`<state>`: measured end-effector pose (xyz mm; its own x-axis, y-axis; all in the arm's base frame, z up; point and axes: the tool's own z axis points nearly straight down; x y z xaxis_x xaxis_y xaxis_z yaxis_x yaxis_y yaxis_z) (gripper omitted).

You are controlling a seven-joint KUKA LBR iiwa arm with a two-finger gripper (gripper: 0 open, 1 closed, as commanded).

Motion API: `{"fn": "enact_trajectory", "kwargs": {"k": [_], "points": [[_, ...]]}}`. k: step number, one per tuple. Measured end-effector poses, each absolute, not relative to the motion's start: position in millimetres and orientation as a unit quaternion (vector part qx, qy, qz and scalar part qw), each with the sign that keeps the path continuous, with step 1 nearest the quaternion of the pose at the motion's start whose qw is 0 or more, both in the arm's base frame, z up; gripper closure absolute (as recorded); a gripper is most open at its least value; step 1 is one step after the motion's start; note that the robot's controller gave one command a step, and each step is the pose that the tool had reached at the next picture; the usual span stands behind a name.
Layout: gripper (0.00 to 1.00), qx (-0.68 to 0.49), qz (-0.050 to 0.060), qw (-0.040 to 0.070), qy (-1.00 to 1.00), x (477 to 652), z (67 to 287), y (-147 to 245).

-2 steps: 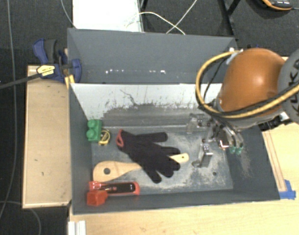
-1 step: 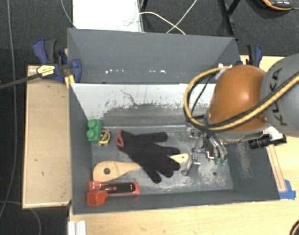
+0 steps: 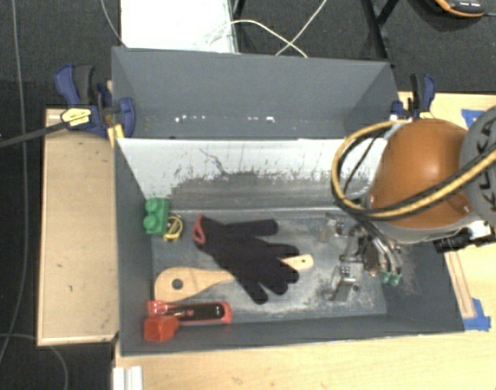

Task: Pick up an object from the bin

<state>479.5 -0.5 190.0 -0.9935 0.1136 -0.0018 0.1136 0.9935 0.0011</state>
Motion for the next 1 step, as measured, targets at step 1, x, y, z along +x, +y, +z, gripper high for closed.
{"fn": "enact_trajectory", "kwargs": {"k": [1], "points": [[0.0,0.068,0.002,0.0,0.998,480.7,115.7,57.6]]}}
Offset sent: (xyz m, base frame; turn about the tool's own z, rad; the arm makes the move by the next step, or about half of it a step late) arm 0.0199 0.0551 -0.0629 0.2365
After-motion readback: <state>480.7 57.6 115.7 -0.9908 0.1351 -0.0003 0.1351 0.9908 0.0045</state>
